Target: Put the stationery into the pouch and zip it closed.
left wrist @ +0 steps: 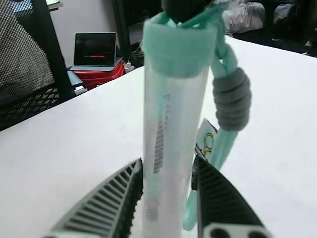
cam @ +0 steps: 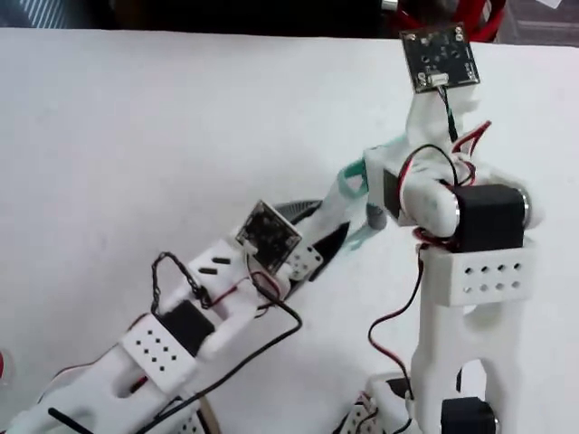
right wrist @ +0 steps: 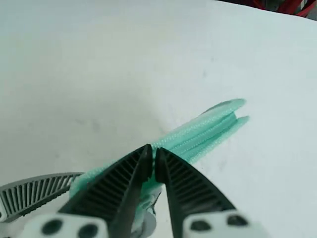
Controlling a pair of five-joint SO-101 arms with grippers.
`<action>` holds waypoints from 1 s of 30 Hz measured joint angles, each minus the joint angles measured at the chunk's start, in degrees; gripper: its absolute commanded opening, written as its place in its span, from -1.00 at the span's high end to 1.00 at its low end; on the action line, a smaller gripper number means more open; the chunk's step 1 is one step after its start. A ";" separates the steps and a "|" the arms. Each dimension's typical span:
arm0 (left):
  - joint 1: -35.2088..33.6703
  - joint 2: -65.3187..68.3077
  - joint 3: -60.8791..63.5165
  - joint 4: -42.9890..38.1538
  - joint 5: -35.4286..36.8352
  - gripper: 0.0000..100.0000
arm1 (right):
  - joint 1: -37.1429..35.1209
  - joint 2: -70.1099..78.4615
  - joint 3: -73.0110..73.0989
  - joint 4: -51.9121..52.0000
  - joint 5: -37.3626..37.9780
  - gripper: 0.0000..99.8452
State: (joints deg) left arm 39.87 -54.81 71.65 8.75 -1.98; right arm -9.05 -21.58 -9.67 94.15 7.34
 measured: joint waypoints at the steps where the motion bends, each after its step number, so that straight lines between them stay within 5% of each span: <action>1: 1.23 0.26 0.09 -1.41 0.00 0.72 | 0.26 0.09 0.00 0.00 0.00 0.96; 11: 2.29 19.87 -4.84 -15.38 0.09 0.74 | 1.23 0.97 -0.09 -0.18 0.53 0.96; 30: 3.69 21.19 -5.27 -16.09 0.26 0.74 | 4.57 1.76 0.18 -1.05 0.62 0.96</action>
State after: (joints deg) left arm 43.56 -33.63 66.37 -7.34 -1.71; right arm -4.48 -19.82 -9.49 93.10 7.96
